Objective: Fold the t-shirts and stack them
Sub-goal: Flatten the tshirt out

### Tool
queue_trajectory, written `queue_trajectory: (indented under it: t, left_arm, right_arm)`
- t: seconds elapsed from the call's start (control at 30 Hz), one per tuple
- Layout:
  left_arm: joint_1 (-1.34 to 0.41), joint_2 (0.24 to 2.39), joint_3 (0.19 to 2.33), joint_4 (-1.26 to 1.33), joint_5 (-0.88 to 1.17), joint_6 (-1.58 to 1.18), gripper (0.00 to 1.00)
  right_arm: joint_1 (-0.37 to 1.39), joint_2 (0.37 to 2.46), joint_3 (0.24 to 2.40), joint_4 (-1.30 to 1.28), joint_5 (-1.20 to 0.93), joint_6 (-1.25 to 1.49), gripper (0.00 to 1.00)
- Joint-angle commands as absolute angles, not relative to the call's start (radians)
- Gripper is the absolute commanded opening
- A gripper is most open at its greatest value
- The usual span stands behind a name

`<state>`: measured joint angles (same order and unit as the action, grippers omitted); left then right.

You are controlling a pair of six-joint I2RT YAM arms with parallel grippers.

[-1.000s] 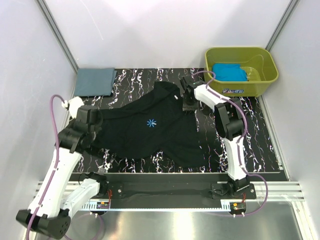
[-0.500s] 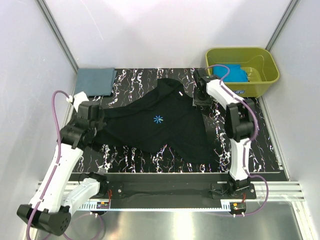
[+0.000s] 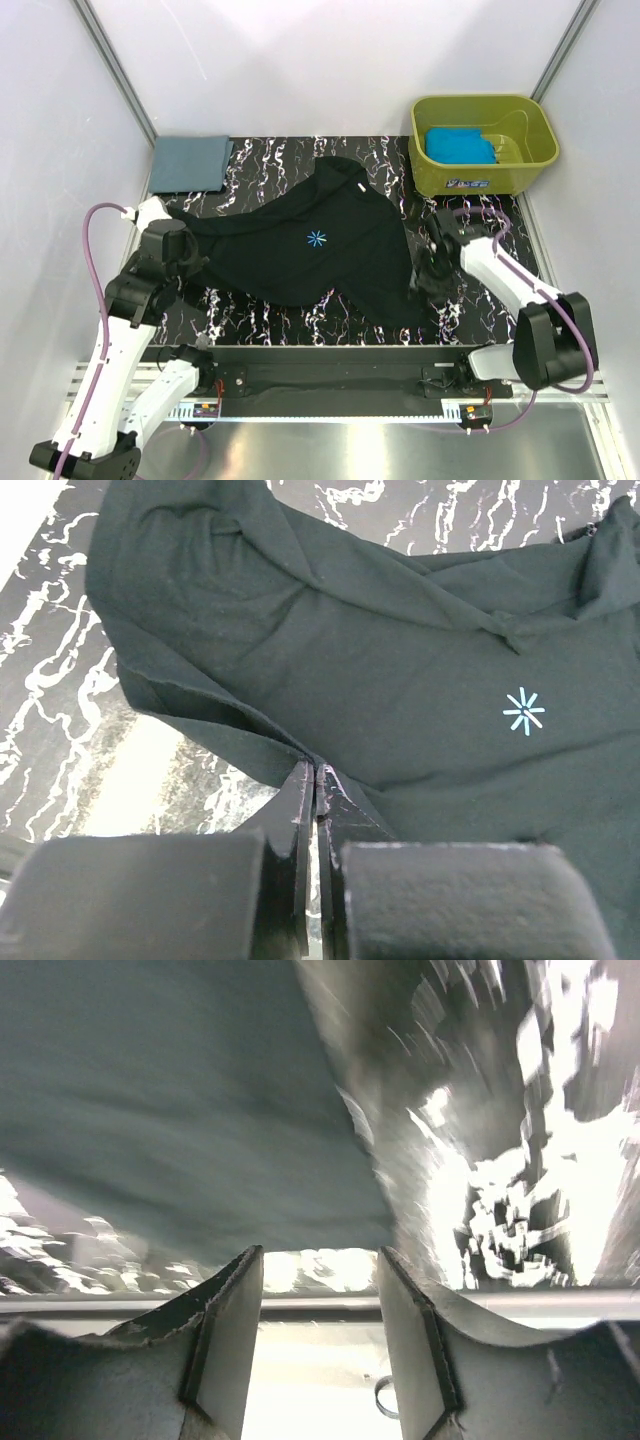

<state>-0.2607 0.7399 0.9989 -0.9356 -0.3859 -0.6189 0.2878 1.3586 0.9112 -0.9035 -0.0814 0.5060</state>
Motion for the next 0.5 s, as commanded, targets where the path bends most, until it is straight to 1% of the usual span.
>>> queue_trajectory:
  t: [0.0, 0.1, 0.2, 0.33, 0.47]
  left_arm:
    - [-0.258, 0.723, 1.012, -0.914, -0.342, -0.626, 0.00]
    - [-0.256, 0.712, 1.003, -0.919, -0.333, -0.623, 0.00]
    - [-0.258, 0.706, 0.999, -0.926, -0.321, -0.626, 0.00]
    - [-0.258, 0.693, 0.999, -0.936, -0.313, -0.627, 0.00]
    - [-0.258, 0.690, 0.999, -0.943, -0.324, -0.620, 0.00]
  right_arm:
    - [0.255, 1.281, 0.781, -0.855, -0.164, 0.598, 0.56]
    - [0.232, 1.243, 0.781, -0.857, -0.178, 0.641, 0.58]
    - [0.193, 1.252, 0.736, -0.857, -0.198, 0.689, 0.60]
    - [0.193, 1.296, 0.681, -0.842, -0.190, 0.745, 0.59]
    - [0.193, 1.281, 0.658, -0.828, -0.132, 0.761, 0.56]
